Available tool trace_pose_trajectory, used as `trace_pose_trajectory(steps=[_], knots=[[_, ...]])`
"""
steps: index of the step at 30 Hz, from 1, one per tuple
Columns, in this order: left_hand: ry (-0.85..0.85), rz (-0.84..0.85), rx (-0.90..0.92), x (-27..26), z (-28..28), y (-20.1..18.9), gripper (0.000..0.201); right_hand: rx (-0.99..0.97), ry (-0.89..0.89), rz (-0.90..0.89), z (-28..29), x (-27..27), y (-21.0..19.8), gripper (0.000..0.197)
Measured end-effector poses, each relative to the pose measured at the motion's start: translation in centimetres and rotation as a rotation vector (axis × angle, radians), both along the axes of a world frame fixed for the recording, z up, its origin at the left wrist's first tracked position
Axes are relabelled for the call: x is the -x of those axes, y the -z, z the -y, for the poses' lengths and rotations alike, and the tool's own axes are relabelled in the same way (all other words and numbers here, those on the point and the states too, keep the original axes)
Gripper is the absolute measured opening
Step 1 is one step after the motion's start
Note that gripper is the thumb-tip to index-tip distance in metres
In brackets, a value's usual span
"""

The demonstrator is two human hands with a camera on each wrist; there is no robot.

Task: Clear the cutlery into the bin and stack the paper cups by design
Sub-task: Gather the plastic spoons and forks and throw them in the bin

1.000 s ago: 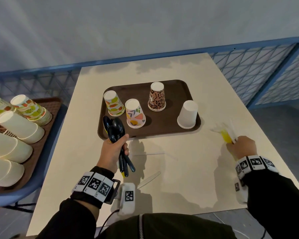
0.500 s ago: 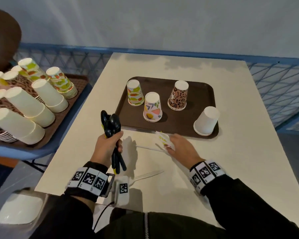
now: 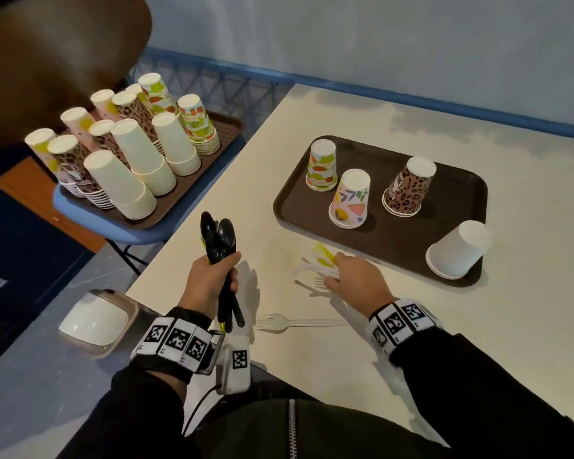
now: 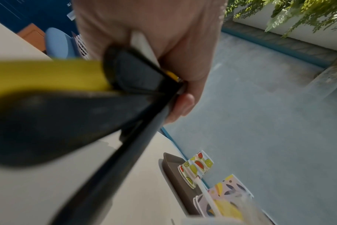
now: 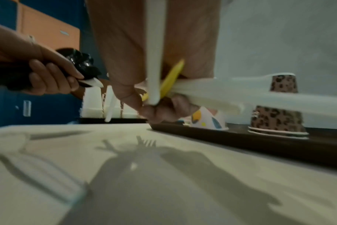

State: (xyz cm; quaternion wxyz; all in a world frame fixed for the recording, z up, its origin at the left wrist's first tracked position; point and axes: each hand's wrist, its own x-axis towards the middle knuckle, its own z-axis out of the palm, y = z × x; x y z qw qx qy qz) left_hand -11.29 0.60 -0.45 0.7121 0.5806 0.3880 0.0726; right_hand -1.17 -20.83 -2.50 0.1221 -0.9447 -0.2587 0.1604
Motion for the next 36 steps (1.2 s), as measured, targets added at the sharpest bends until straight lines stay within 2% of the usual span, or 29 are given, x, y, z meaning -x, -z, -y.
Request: trace_pose_trajectory(steps=[5, 9, 12, 15, 20, 23, 27, 31, 34, 36], knots=[[-0.013, -0.006, -0.001, 0.8, -0.5, -0.2, 0.021, 0.021, -0.349, -0.085, -2.0, 2.7, -1.1, 0.033], [0.003, 0.004, 0.004, 0.6, -0.9, -0.6, 0.019, 0.116, -0.514, -0.102, -1.7, 3.5, -0.1, 0.044], [0.002, 0.006, 0.007, 0.4, -1.5, -0.7, 0.018, 0.126, -0.506, -0.075, -1.8, 3.4, 0.3, 0.031], [0.009, 0.01, 0.006, 0.2, -2.0, -0.7, 0.019, 0.121, -0.461, -0.059, -2.6, 3.2, 0.3, 0.032], [-0.049, 0.044, -0.016, 0.6, -4.9, -0.9, 0.023, -0.014, -0.265, -0.141, -6.0, 2.9, -0.6, 0.032], [-0.104, 0.057, -0.017, 1.8, -8.2, -0.9, 0.023, -0.098, -0.22, -0.224, -9.4, 3.1, -1.6, 0.028], [-0.193, 0.077, 0.021, 4.2, -14.4, -0.6, 0.021, -0.253, -0.249, -0.408, -15.6, 4.7, -3.3, 0.011], [-0.286, 0.114, 0.077, 6.8, -21.8, 0.5, 0.023, -0.294, -0.326, -0.462, -23.4, 6.4, -5.0, 0.016], [-0.331, 0.094, 0.13, 9.8, -27.6, 2.8, 0.026, -0.314, -0.419, -0.469, -30.3, 8.5, -5.3, 0.029], [-0.381, 0.072, 0.166, 12.0, -31.0, 4.5, 0.025, -0.262, -0.487, -0.459, -35.4, 10.0, -4.6, 0.025]])
